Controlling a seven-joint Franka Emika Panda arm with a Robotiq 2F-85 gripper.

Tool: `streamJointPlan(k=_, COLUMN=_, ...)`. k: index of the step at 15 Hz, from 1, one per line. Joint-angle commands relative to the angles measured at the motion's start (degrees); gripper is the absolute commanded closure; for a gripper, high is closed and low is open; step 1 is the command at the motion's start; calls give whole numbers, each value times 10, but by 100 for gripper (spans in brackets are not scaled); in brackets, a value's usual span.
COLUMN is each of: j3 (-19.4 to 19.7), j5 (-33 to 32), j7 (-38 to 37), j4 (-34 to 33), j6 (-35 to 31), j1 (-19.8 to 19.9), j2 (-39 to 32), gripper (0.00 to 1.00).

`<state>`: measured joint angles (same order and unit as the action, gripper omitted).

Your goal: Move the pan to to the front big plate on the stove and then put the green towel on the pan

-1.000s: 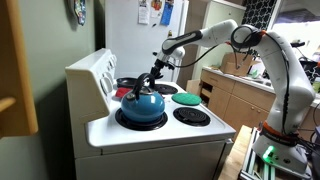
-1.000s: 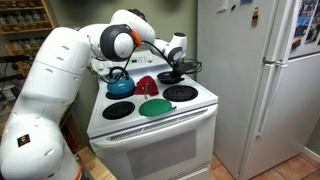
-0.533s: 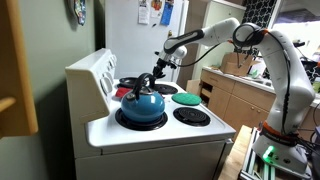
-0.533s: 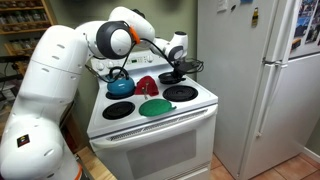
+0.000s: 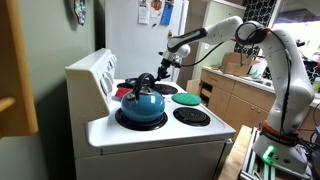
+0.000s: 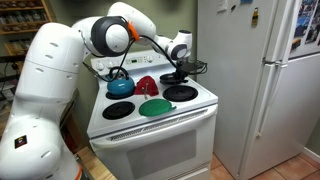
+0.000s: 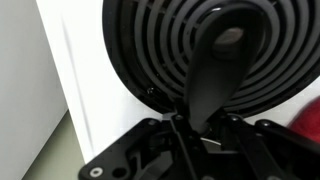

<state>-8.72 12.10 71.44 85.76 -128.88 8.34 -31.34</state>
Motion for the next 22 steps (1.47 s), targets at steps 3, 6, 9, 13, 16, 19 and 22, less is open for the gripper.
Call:
streamJointPlan(k=3, j3=3, j5=3, j7=21, j4=25, j6=47, j1=11, j2=25, gripper=93)
streamJointPlan(k=6, j3=-2, j5=13, j7=47, j4=28, j6=53, j1=21, j2=29, gripper=93)
streamJointPlan(k=9, j3=0, j5=23, j7=72, j4=35, j6=64, j1=29, j2=33, gripper=93)
streamJointPlan(k=13, j3=4, j5=31, j7=100, j4=38, j6=68, j1=36, j2=37, gripper=93)
streamJointPlan(k=16, j3=9, j5=29, j7=113, j4=52, j6=65, j1=37, j2=47, gripper=93)
streamJointPlan(k=19, j3=12, j5=27, j7=98, j4=24, j6=56, j1=27, j2=26, gripper=73)
streamJointPlan(k=22, j3=13, j5=28, j7=98, j4=28, j6=56, j1=27, j2=30, gripper=73)
